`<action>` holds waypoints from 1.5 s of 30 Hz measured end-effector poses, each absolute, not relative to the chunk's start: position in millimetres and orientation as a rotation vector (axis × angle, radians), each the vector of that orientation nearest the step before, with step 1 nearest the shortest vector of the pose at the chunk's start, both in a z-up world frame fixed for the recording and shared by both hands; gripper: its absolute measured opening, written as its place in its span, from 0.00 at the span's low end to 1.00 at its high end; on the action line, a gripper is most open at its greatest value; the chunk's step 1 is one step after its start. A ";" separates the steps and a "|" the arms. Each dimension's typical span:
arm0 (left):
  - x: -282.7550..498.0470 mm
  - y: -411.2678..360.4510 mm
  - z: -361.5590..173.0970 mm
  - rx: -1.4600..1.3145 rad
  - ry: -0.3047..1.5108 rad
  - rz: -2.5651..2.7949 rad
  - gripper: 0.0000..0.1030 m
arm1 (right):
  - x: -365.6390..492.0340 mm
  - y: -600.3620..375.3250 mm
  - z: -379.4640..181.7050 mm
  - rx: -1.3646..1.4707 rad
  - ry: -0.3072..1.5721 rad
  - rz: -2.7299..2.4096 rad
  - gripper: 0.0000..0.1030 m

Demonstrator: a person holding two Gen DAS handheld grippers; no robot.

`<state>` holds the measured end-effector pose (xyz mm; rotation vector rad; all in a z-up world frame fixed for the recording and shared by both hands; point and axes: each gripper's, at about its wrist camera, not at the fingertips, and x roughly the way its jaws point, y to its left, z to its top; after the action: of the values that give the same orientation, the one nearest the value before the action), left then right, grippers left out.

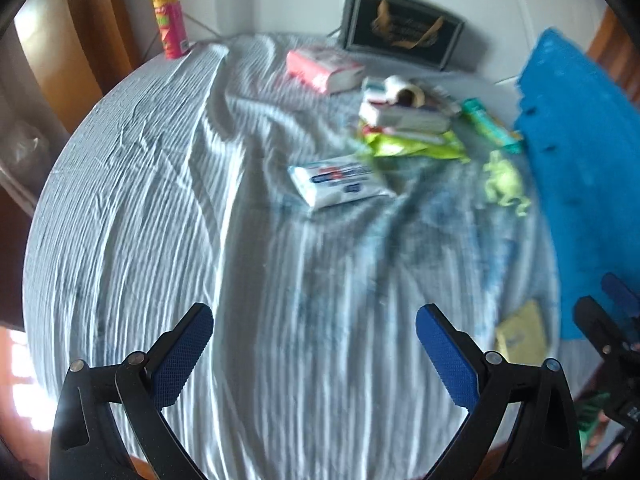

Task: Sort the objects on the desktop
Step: 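Lower the left tool to the white wipe packet while the right tool grasps the green plush toy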

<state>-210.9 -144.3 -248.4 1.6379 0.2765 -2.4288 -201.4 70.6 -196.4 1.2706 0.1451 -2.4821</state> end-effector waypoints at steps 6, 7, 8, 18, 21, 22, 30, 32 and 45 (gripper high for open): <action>-265.4 -140.8 -287.2 1.697 0.177 -2.386 0.96 | -275.9 67.3 -260.6 1.395 0.132 -2.378 1.00; -273.6 -141.2 -288.6 1.688 0.170 -2.390 0.96 | -282.7 67.2 -266.6 1.410 0.135 -2.368 1.00; -284.1 -141.6 -290.1 1.671 0.156 -2.396 0.96 | -289.7 67.6 -271.8 1.421 0.137 -2.362 1.00; -360.2 -142.2 -317.5 1.724 0.039 -2.470 0.96 | -351.6 88.2 -291.1 1.492 0.070 -2.498 1.00; -369.0 -142.0 -328.2 1.760 0.025 -2.489 0.96 | -368.6 94.9 -292.5 1.497 0.030 -2.589 1.00; -371.8 -142.2 -332.2 1.771 0.019 -2.490 0.96 | -374.0 96.7 -293.0 1.497 0.020 -2.618 1.00; -382.9 -151.2 -351.5 1.795 0.125 -2.520 0.96 | -417.9 108.8 -315.1 1.551 0.002 -2.741 1.00; -383.5 -152.7 -352.6 1.783 0.152 -2.525 0.96 | -427.3 112.4 -323.8 1.572 -0.013 -2.738 1.00; -376.4 -149.3 -343.3 1.706 0.182 -2.521 0.73 | -433.7 120.8 -339.4 1.607 0.028 -2.713 0.60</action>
<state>-376.4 -149.3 -343.3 1.7058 0.1818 -2.5208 -433.7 120.8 -339.4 1.6071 0.0280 -2.7129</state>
